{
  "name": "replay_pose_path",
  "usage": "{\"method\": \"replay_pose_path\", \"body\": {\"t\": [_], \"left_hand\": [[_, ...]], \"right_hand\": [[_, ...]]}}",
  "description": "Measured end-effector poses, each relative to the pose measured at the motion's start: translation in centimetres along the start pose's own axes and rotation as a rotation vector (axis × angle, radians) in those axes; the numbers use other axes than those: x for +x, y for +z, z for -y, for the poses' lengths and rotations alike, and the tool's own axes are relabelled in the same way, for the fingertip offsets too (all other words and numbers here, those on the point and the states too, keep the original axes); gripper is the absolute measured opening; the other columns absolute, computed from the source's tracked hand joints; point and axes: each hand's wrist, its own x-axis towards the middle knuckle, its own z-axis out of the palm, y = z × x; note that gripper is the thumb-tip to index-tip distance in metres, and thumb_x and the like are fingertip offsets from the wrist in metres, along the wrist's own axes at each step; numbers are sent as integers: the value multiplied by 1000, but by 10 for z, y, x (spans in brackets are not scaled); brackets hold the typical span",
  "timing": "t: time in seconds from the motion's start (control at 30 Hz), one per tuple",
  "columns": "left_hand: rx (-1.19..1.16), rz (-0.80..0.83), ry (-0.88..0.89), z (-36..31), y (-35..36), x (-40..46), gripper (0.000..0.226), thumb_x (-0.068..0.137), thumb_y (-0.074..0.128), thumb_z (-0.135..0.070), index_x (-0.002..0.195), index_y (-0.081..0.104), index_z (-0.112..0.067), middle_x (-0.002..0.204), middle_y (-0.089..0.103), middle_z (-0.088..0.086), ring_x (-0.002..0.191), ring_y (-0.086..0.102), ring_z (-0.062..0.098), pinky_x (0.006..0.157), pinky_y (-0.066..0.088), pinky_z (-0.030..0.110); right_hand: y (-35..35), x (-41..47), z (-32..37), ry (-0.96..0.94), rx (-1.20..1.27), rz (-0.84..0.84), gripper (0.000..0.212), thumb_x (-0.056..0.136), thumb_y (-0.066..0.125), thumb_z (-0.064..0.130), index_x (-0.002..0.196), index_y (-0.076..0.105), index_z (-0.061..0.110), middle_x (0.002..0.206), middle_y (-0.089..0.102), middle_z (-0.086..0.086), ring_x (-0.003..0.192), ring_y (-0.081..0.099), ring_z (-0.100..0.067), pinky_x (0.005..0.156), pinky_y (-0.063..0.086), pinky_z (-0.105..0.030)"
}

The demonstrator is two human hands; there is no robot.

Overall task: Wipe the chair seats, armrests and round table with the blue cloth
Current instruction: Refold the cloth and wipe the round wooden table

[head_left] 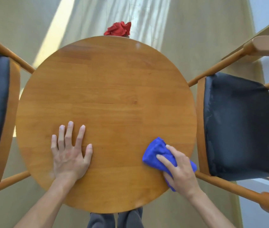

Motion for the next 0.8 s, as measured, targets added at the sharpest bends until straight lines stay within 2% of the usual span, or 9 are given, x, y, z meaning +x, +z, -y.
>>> {"method": "replay_pose_path", "body": {"t": [0.1, 0.17, 0.23, 0.3, 0.4, 0.53, 0.7, 0.73, 0.8], "left_hand": [[-6, -29, 6, -1, 3, 1, 66, 89, 30, -49, 147, 35, -19, 158, 19, 12, 146, 14, 34, 117, 8, 53], [-12, -43, 5, -2, 6, 1, 66, 89, 30, -49, 147, 35, -19, 158, 18, 12, 146, 13, 34, 117, 7, 52], [-13, -44, 2, -2, 9, 3, 66, 89, 29, -49, 148, 33, -20, 159, 17, 11, 146, 13, 34, 117, 7, 52], [-8, -32, 9, -3, 9, 4, 65, 90, 30, -49, 148, 33, -20, 158, 17, 12, 146, 13, 35, 117, 7, 53], [-15, 9, 2, -8, 3, 1, 64, 90, 32, -47, 147, 36, -19, 158, 21, 14, 145, 16, 36, 117, 8, 53], [-298, 72, -33, 9, -15, 7, 53, 91, 34, -41, 139, 50, -27, 156, 30, -1, 145, 19, 23, 113, 15, 49], [-574, 204, -60, 37, -33, 16, 39, 95, 42, -32, 131, 56, -33, 151, 26, -25, 143, 14, 2, 111, 14, 42], [-573, 241, -70, 36, -34, 16, 37, 97, 46, -28, 133, 55, -34, 153, 23, -24, 144, 10, 1, 112, 12, 44], [-529, 292, -78, 32, -35, 10, 43, 96, 52, -23, 139, 48, -33, 158, 17, -19, 146, 2, 2, 115, 11, 47]], "right_hand": [[-18, 35, -68, 532, -4, -206, 47, 85, 60, 3, 131, 55, 11, 137, 44, -24, 117, 49, -42, 101, 40, -48], [-21, 71, -90, 891, 67, -315, 49, 91, 54, 8, 139, 46, 14, 141, 38, -19, 124, 43, -38, 105, 36, -45], [-16, 92, -81, 992, 33, -394, 49, 92, 52, 9, 140, 46, 13, 141, 39, -22, 124, 43, -40, 104, 34, -43], [-1, 88, -34, 827, -51, -422, 48, 86, 59, 4, 133, 54, 8, 137, 44, -27, 119, 47, -45, 100, 36, -46], [43, 45, 107, 496, -28, -235, 49, 75, 68, 3, 122, 65, 14, 130, 53, -25, 102, 58, -41, 87, 47, -46], [82, 7, 244, 187, 221, 13, 40, 84, 54, 9, 117, 62, 30, 127, 52, -14, 92, 60, -28, 69, 51, -32], [47, -19, 168, -210, 96, 79, 39, 89, 47, 5, 109, 68, 31, 121, 63, -12, 81, 64, -29, 70, 51, -31], [35, -21, 144, -170, 64, 60, 39, 84, 56, 2, 110, 68, 28, 120, 64, -15, 83, 64, -31, 72, 52, -34], [20, -16, 104, 127, 31, 22, 57, 68, 73, -6, 117, 63, 20, 122, 60, -22, 90, 63, -38, 78, 53, -42]]}}
